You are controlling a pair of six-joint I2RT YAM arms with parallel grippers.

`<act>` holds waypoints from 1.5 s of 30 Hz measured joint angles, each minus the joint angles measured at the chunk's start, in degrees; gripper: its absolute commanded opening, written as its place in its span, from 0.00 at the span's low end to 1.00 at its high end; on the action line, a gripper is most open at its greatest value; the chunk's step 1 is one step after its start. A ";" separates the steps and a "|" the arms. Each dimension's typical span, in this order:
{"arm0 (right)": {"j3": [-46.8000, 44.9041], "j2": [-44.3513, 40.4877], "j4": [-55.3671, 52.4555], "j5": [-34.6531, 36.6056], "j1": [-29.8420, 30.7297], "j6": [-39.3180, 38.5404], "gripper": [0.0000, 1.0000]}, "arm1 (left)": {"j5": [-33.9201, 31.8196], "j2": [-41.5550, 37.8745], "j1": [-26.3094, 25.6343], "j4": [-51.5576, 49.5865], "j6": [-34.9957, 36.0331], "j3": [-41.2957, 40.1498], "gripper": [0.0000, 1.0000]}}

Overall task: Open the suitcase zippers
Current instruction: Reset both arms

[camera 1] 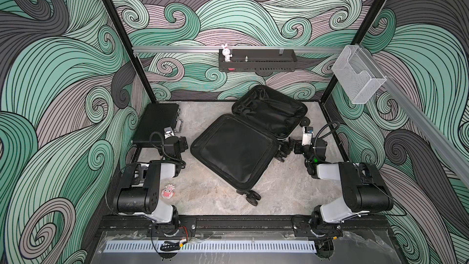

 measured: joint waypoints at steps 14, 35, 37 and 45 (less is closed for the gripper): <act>0.00 0.00 -0.02 0.52 0.00 -0.17 0.97 | 0.15 0.00 0.00 -0.22 -0.22 0.00 0.99; 0.00 0.00 0.00 2.01 0.81 -0.70 0.99 | 0.17 0.00 0.00 -0.22 -0.22 0.00 0.99; 0.00 0.00 0.00 2.01 0.81 -0.70 0.99 | 0.17 0.00 0.00 -0.22 -0.22 0.00 0.99; 0.00 0.00 0.00 2.01 0.81 -0.70 1.00 | 0.17 0.00 0.00 -0.22 -0.22 0.00 0.99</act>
